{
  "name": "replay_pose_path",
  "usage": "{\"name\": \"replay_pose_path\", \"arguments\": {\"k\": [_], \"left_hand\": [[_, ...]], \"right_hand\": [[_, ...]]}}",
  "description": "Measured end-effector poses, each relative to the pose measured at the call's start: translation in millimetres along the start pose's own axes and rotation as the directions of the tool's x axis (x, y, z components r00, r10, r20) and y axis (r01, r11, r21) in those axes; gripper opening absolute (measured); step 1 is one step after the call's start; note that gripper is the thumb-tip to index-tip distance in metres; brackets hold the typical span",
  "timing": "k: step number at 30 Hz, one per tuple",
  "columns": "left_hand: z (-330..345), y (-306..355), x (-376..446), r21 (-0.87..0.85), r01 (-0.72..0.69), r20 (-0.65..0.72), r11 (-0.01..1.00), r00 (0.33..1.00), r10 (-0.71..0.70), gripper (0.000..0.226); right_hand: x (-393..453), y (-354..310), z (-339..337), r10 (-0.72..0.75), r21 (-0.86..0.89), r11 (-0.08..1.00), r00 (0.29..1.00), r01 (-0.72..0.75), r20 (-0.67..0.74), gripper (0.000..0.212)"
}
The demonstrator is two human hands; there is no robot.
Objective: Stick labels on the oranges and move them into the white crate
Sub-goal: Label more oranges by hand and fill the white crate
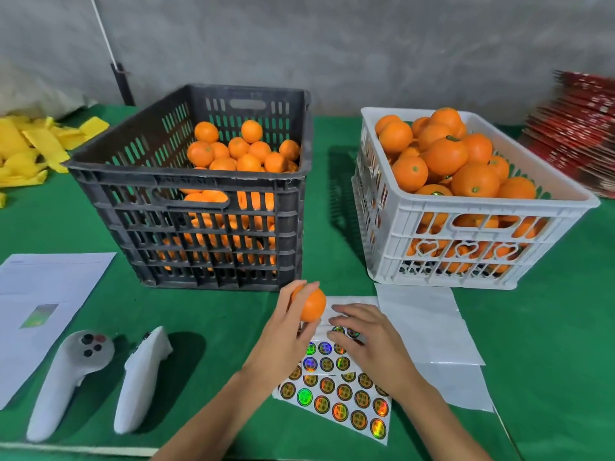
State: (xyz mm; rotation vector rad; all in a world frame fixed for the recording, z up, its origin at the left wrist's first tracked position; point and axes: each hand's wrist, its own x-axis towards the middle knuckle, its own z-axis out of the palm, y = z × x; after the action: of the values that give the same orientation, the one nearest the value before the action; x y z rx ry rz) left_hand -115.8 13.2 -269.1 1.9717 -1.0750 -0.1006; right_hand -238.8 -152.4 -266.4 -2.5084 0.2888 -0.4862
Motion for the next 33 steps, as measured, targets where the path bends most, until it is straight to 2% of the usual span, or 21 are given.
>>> {"name": "replay_pose_path", "arguments": {"k": [4, 8, 10, 13, 18, 20, 22, 24, 25, 28, 33], "left_hand": [[-1, -1, 0, 0.002, -0.004, -0.001, 1.000, 1.000, 0.004, 0.066], [2, -5, 0, -0.007, 0.021, -0.001, 1.000, 1.000, -0.021, 0.066], [3, -6, 0, -0.019, 0.037, 0.006, 0.999, 0.999, -0.037, 0.068], [1, 1, 6, -0.087, 0.044, -0.012, 0.995, 0.999, -0.045, 0.072], [-6, 33, 31, -0.312, -0.025, -0.129, 0.950, 0.991, -0.016, 0.068], [-9, 47, 41, -0.406, -0.067, -0.165, 0.911, 0.986, -0.002, 0.070], [-16, 62, 50, -0.458, -0.103, -0.195, 0.883, 0.981, 0.013, 0.071], [-24, 75, 60, -0.460, -0.141, -0.208, 0.876, 0.977, 0.048, 0.071], [-28, 81, 67, -0.441, -0.164, -0.207, 0.883, 0.975, 0.078, 0.071], [-41, 108, 94, -0.322, -0.249, -0.196, 0.914, 0.961, 0.193, 0.073], [-56, 169, 163, -0.248, -0.365, -0.136, 0.897, 0.930, 0.341, 0.069]], "right_hand": [[-5, 0, 2, -0.058, 0.001, 0.998, 0.996, 0.058, -0.064, 0.021], [-11, -3, 1, -0.108, -0.013, 0.994, 0.992, 0.108, -0.060, 0.015], [-10, -10, -2, -0.037, 0.178, 0.983, 0.996, 0.051, -0.085, 0.013], [10, -28, -13, 0.150, 0.547, 0.835, 0.982, -0.064, -0.113, 0.013], [41, -57, -31, 0.209, 0.719, 0.695, 0.956, 0.003, -0.206, 0.016], [48, -63, -39, 0.210, 0.742, 0.669, 0.946, 0.046, -0.248, 0.022], [55, -70, -52, 0.205, 0.770, 0.634, 0.942, 0.078, -0.265, 0.041], [61, -77, -67, 0.244, 0.814, 0.578, 0.940, 0.057, -0.239, 0.062], [64, -80, -74, 0.256, 0.825, 0.563, 0.941, 0.040, -0.220, 0.060], [74, -89, -100, 0.234, 0.795, 0.604, 0.941, 0.057, -0.245, 0.036], [107, -86, -175, 0.157, 0.624, 0.760, 0.881, 0.181, -0.447, 0.034]]}}
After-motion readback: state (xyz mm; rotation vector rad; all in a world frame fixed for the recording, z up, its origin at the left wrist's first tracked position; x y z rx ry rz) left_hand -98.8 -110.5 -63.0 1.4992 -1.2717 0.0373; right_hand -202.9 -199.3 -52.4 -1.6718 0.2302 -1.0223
